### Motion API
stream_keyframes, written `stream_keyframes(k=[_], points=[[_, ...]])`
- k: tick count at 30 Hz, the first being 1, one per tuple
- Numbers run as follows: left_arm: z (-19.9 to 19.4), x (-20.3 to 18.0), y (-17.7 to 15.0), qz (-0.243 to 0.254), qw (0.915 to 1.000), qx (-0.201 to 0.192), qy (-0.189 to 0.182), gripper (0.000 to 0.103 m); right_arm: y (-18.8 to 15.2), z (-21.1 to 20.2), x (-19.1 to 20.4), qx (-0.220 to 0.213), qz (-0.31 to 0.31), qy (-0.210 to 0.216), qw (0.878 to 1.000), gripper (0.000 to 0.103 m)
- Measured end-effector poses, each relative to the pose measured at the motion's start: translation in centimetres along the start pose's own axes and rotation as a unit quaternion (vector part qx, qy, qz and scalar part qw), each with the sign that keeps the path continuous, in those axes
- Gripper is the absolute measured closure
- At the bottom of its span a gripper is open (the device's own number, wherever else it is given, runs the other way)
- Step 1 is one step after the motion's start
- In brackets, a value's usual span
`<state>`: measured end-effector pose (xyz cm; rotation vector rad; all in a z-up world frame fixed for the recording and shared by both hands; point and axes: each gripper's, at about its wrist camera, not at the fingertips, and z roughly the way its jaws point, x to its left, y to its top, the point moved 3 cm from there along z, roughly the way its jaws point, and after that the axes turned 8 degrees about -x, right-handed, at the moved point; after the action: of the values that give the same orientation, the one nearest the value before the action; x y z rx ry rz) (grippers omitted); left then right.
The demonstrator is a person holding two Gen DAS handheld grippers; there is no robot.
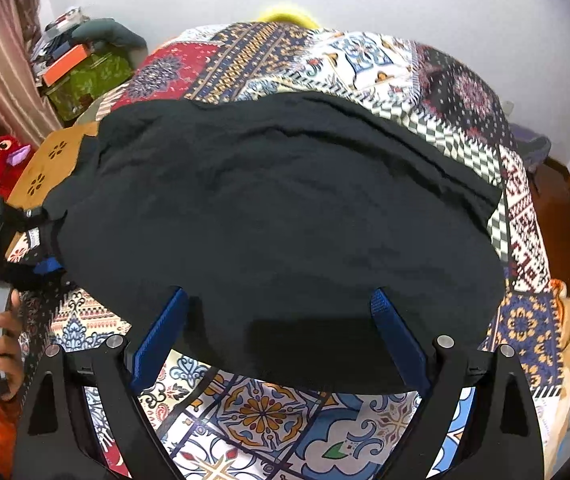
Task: Fold large clothes
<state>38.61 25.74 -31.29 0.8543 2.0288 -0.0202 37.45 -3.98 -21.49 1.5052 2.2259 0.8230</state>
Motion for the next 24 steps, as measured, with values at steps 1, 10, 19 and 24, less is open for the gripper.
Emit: stream_keyframes(k=[1, 10, 19, 24], points=[[0.6, 0.2, 0.3, -0.009, 1.0000, 0.002, 0.001, 0.002, -0.1, 0.1, -0.1, 0.001, 0.000, -0.003, 1.000, 0.011], [2.0, -0.9, 1.0, -0.003, 0.9947, -0.061, 0.083, 0.031, 0.6, -1.3, 0.9, 0.018, -0.007, 0.016, 1.000, 0.012], [-6.3, -7.7, -2.1, 0.154, 0.9627, -0.189, 0.119, 0.060, 2.8, -3.5, 4.4, -0.042, 0.006, 0.013, 0.999, 0.012], [-13.4, -10.7, -3.4, 0.223, 0.9358, -0.251, 0.108, 0.061, 2.0, -1.0, 9.2, 0.004, -0.025, 0.062, 0.998, 0.011]])
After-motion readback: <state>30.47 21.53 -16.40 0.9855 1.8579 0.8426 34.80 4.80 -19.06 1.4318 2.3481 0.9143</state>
